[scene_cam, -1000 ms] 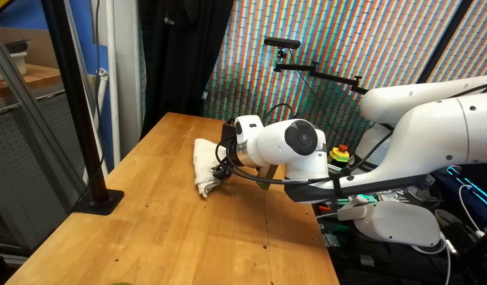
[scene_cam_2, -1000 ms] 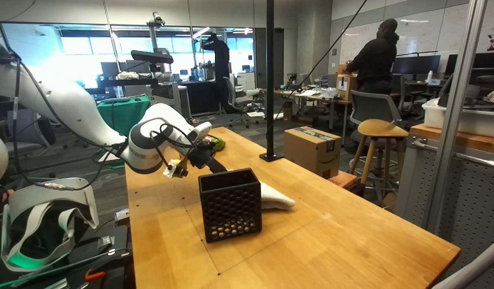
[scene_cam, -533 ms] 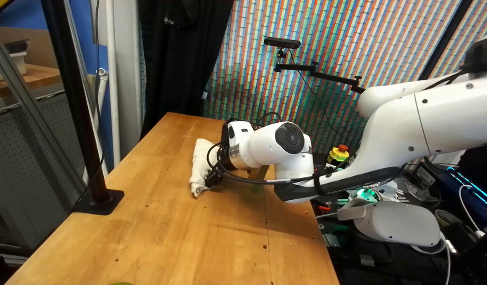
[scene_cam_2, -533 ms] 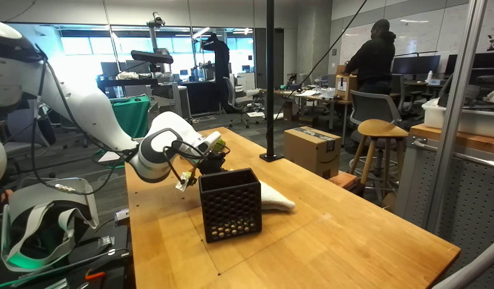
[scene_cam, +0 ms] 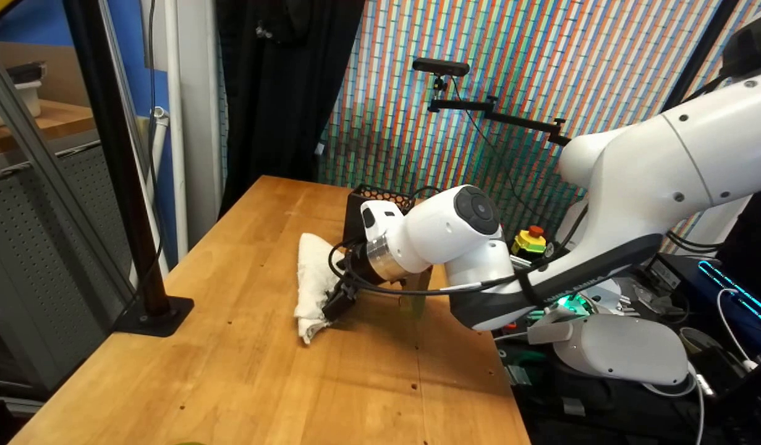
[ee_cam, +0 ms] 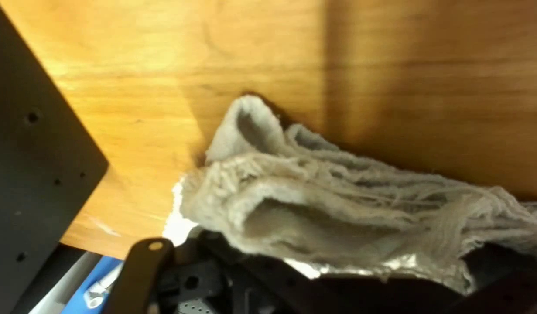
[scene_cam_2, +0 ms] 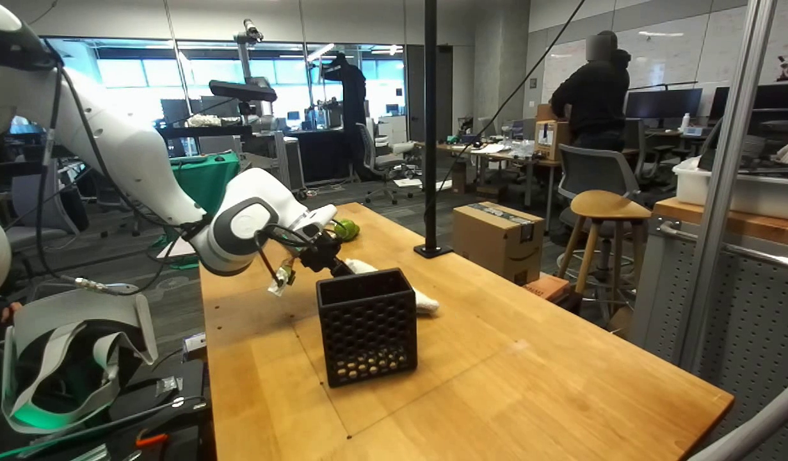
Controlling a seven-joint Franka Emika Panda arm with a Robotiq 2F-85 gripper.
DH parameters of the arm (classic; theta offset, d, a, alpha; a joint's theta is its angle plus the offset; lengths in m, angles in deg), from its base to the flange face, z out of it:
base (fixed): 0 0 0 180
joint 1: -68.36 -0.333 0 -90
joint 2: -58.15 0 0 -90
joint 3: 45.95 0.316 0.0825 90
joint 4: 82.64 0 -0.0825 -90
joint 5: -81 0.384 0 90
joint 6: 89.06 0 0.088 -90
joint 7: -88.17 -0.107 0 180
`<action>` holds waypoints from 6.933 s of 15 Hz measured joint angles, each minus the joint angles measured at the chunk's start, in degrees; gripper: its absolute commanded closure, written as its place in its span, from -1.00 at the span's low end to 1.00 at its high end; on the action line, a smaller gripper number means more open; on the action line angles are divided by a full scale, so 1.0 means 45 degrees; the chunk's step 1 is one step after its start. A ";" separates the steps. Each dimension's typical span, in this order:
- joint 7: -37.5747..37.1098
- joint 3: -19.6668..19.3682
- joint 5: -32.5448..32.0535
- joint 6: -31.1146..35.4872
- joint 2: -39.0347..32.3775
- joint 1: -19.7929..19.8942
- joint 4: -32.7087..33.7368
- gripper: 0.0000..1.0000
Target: Put the marker on the cloth, fold the cloth and put it in the box
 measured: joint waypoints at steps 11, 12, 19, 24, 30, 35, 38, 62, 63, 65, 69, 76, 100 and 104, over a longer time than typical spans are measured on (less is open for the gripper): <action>0.0014 -0.0314 -0.0018 -0.0301 -0.0472 -0.3662 -0.0012 -1.00; 0.0014 -0.0425 -0.0018 -0.0348 -0.0400 -0.3663 0.0027 -1.00; 0.0014 -0.1474 -0.0022 -0.0599 0.0195 -0.3649 0.0179 -1.00; 0.0015 -0.2626 -0.0063 -0.1635 0.0210 -0.4375 0.0143 -1.00; 0.0015 -0.4135 -0.0249 -0.3577 0.0051 -0.5925 -0.0456 -1.00; 0.0015 -0.3787 -0.0248 -0.3620 -0.0644 -0.6193 -0.0600 -1.00; 0.0014 -0.3370 -0.0247 -0.3543 -0.1017 -0.5946 -0.0513 -1.00; 0.1372 0.0191 0.0047 -0.3752 -0.2521 -0.1334 0.1009 -0.94; 0.1445 0.0274 0.0064 -0.3761 -0.2569 -0.1225 0.1034 -0.48; 0.1569 0.0420 0.0096 -0.3766 -0.2659 -0.1045 0.1066 -0.40; 0.1863 0.0493 0.0128 -0.3835 -0.2810 -0.0806 0.1057 0.17; 0.2228 0.0510 0.0153 -0.4002 -0.3032 -0.0444 0.1005 0.90; 0.2236 -0.4012 -0.0988 -0.3744 -0.3119 -0.2205 0.1867 0.83; 0.1986 -0.4773 -0.1299 -0.3738 -0.3038 -0.2677 0.1864 0.83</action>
